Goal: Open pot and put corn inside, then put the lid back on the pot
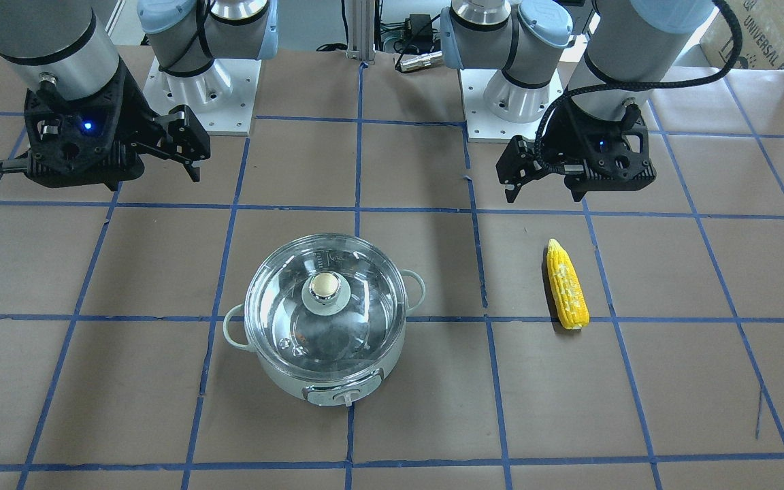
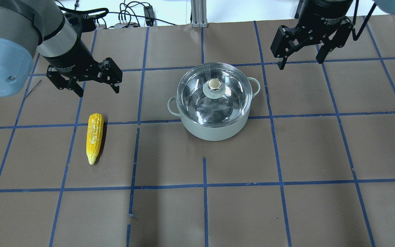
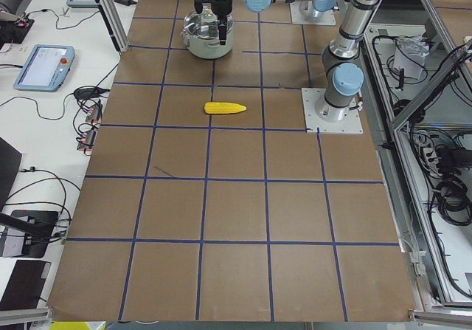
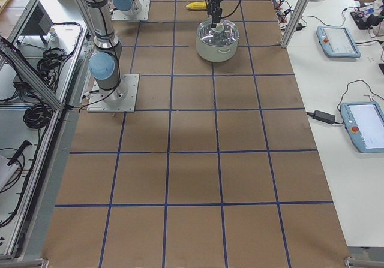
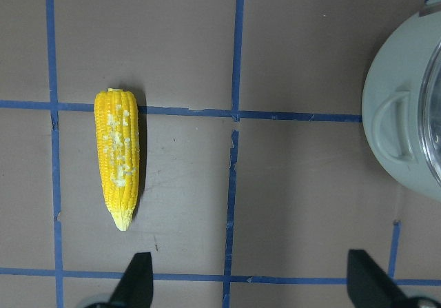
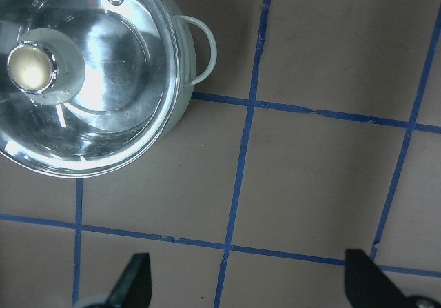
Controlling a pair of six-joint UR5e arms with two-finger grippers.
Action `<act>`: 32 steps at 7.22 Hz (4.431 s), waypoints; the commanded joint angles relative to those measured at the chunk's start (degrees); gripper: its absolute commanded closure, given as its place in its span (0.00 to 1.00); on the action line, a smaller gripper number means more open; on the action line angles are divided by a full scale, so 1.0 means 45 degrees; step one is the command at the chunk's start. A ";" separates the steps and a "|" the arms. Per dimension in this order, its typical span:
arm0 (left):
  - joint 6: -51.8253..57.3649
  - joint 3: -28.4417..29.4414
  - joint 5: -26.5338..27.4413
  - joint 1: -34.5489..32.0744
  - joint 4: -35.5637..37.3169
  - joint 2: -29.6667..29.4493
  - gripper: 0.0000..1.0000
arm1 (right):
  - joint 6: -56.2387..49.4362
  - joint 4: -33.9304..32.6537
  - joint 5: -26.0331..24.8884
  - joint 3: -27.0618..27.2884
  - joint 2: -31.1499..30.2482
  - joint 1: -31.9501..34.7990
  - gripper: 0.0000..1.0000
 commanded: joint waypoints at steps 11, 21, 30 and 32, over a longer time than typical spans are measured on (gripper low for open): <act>0.4993 -0.2518 -0.0060 0.3416 0.3503 -0.1474 0.00 | 0.0019 -0.0020 -0.0023 0.0039 0.0135 0.0008 0.00; 0.3332 -0.5514 0.0038 0.3398 0.9490 -0.3486 0.00 | 0.0332 -0.0059 -0.0003 -0.0058 0.0564 0.0067 0.00; 0.3313 -0.5729 -0.0060 0.3359 1.0469 -0.3663 0.37 | 0.2360 -0.2672 0.0987 -0.0175 0.2302 0.2427 0.00; 0.3273 -0.5671 -0.0060 0.3339 1.0469 -0.3605 0.71 | 0.3199 -0.2986 0.1071 -0.0175 0.2458 0.3129 0.00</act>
